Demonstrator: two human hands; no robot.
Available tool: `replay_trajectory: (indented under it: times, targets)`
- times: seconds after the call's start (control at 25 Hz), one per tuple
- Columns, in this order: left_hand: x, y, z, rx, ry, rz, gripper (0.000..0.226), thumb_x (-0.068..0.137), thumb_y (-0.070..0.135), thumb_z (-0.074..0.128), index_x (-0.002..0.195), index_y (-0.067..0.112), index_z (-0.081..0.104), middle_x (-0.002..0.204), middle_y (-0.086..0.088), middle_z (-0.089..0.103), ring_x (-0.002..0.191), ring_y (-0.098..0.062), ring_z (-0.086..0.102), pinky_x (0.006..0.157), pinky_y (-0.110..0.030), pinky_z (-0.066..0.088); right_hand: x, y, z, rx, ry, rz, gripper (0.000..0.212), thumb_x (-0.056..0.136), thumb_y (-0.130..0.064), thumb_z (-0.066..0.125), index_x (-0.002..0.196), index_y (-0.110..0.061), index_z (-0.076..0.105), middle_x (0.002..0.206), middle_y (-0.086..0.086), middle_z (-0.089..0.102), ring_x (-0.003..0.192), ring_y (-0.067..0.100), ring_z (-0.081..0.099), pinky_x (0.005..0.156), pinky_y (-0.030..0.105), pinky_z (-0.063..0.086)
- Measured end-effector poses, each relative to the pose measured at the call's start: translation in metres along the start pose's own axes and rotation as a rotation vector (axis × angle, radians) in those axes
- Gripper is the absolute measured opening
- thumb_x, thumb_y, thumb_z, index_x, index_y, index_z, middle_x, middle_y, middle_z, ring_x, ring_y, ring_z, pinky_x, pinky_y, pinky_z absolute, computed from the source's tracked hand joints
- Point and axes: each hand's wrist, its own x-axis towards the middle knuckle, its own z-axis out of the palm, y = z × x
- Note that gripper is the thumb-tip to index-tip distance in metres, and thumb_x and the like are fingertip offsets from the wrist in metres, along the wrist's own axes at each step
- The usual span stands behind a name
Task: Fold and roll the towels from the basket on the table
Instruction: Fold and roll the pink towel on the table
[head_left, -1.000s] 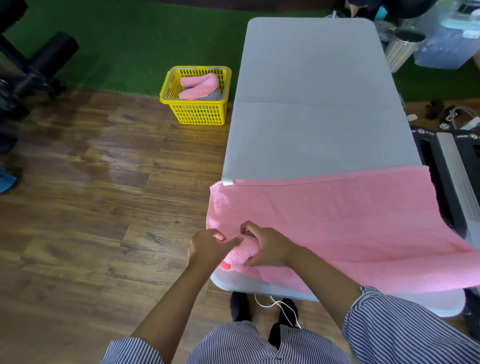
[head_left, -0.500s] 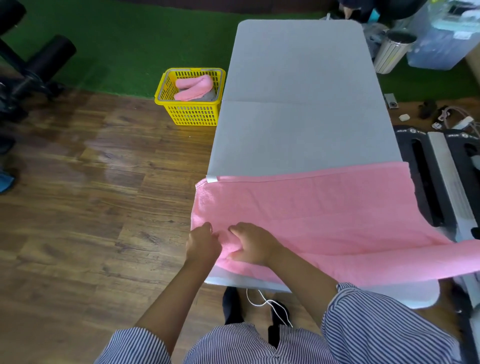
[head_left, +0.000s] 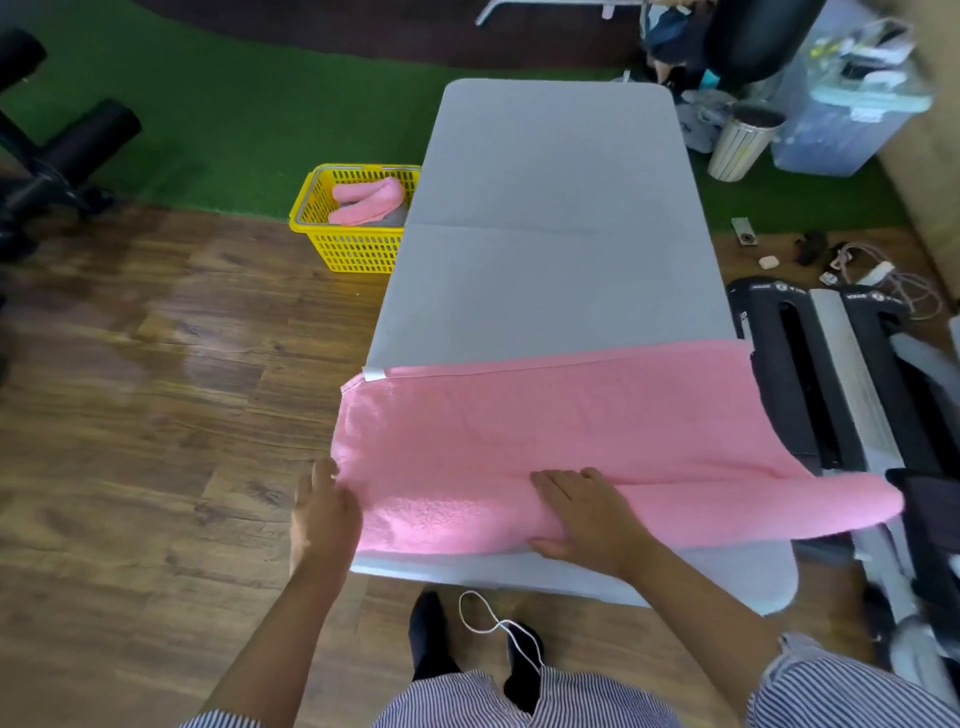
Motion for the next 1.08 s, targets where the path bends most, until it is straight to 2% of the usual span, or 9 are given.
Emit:
replay_trajectory:
  times: [0.12, 0.2, 0.24, 0.36, 0.44, 0.6, 0.8, 0.96, 1.08]
  targets:
    - [-0.012, -0.017, 0.008, -0.036, 0.056, 0.268, 0.016, 0.085, 0.011, 0.057, 0.098, 0.002, 0.06, 0.098, -0.015, 0.051, 0.068, -0.017, 0.046, 0.054, -0.034, 0.047, -0.062, 0.048, -0.015, 0.016, 0.051, 0.037, 0.074, 0.069, -0.052, 0.056, 0.127, -0.007, 0.049, 0.127, 0.006, 0.057, 0.115, 0.017, 0.049, 0.101, 0.039, 0.032]
    - [-0.02, -0.038, 0.012, 0.026, -0.066, 0.377, 0.054, 0.068, 0.039, 0.062, 0.11, 0.005, 0.057, 0.113, -0.01, 0.049, 0.091, -0.021, 0.05, 0.071, -0.039, 0.049, -0.107, 0.086, -0.025, -0.016, 0.068, 0.163, 0.078, 0.065, -0.045, 0.057, 0.131, -0.005, 0.044, 0.131, 0.009, 0.052, 0.122, 0.021, 0.041, 0.107, 0.043, 0.025]
    - [-0.023, -0.046, 0.013, 0.111, -0.13, 0.411, 0.07, 0.06, 0.043, 0.066, 0.119, 0.008, 0.053, 0.122, -0.007, 0.046, 0.101, -0.021, 0.048, 0.078, -0.041, 0.047, -0.127, 0.106, -0.03, -0.014, 0.053, 0.267, 0.079, 0.063, -0.041, 0.058, 0.131, -0.004, 0.041, 0.131, 0.012, 0.05, 0.124, 0.024, 0.039, 0.109, 0.044, 0.024]
    - [-0.02, -0.055, 0.017, 0.32, -0.219, 0.503, 0.086, 0.043, 0.014, 0.089, 0.121, 0.008, 0.054, 0.12, -0.012, 0.053, 0.098, -0.037, 0.058, 0.077, -0.058, 0.05, -0.165, 0.151, -0.041, 0.075, 0.022, 0.655, 0.072, 0.055, -0.015, 0.069, 0.122, 0.001, 0.047, 0.122, 0.019, 0.051, 0.118, 0.039, 0.045, 0.103, 0.059, 0.032]
    - [-0.005, -0.059, 0.016, 0.319, -0.213, 0.467, 0.079, 0.041, -0.004, 0.088, 0.114, 0.005, 0.06, 0.11, -0.018, 0.061, 0.085, -0.045, 0.064, 0.068, -0.06, 0.052, -0.163, 0.156, -0.041, 0.114, 0.02, 0.786, 0.061, 0.058, 0.001, 0.07, 0.117, 0.002, 0.055, 0.115, 0.022, 0.057, 0.107, 0.044, 0.052, 0.097, 0.057, 0.039]
    - [0.024, -0.07, -0.003, 0.226, -0.24, 0.268, 0.059, 0.059, -0.002, 0.073, 0.117, 0.003, 0.063, 0.106, -0.019, 0.063, 0.083, -0.043, 0.063, 0.071, -0.047, 0.05, -0.149, 0.141, -0.034, 0.121, -0.012, 0.634, 0.055, 0.061, -0.003, 0.077, 0.113, -0.004, 0.061, 0.102, 0.015, 0.065, 0.095, 0.039, 0.06, 0.093, 0.051, 0.042]
    - [0.043, -0.058, -0.021, 0.19, -0.414, 0.167, 0.053, 0.075, -0.008, 0.06, 0.123, 0.014, 0.054, 0.114, -0.012, 0.055, 0.092, -0.025, 0.05, 0.08, -0.035, 0.038, -0.136, 0.141, -0.045, 0.231, -0.113, 0.724, 0.042, 0.079, -0.01, 0.059, 0.119, -0.014, 0.048, 0.108, 0.008, 0.059, 0.103, 0.029, 0.05, 0.095, 0.04, 0.04]
    - [0.041, -0.058, -0.012, 0.358, -0.317, 0.159, 0.056, 0.07, 0.001, 0.068, 0.121, 0.01, 0.048, 0.11, -0.011, 0.042, 0.088, -0.034, 0.05, 0.079, -0.053, 0.046, -0.122, 0.142, -0.047, 0.169, 0.068, 0.643, 0.041, 0.074, 0.0, 0.061, 0.114, -0.01, 0.055, 0.116, 0.005, 0.054, 0.11, 0.027, 0.048, 0.102, 0.047, 0.036]
    - [0.024, -0.06, -0.006, 0.547, -0.35, 0.355, 0.073, 0.051, 0.022, 0.079, 0.119, 0.016, 0.053, 0.112, -0.008, 0.053, 0.09, -0.04, 0.056, 0.068, -0.063, 0.049, -0.125, 0.139, -0.03, 0.088, 0.113, 0.623, 0.042, 0.076, 0.004, 0.061, 0.116, -0.009, 0.061, 0.117, 0.009, 0.059, 0.112, 0.032, 0.054, 0.106, 0.058, 0.03]
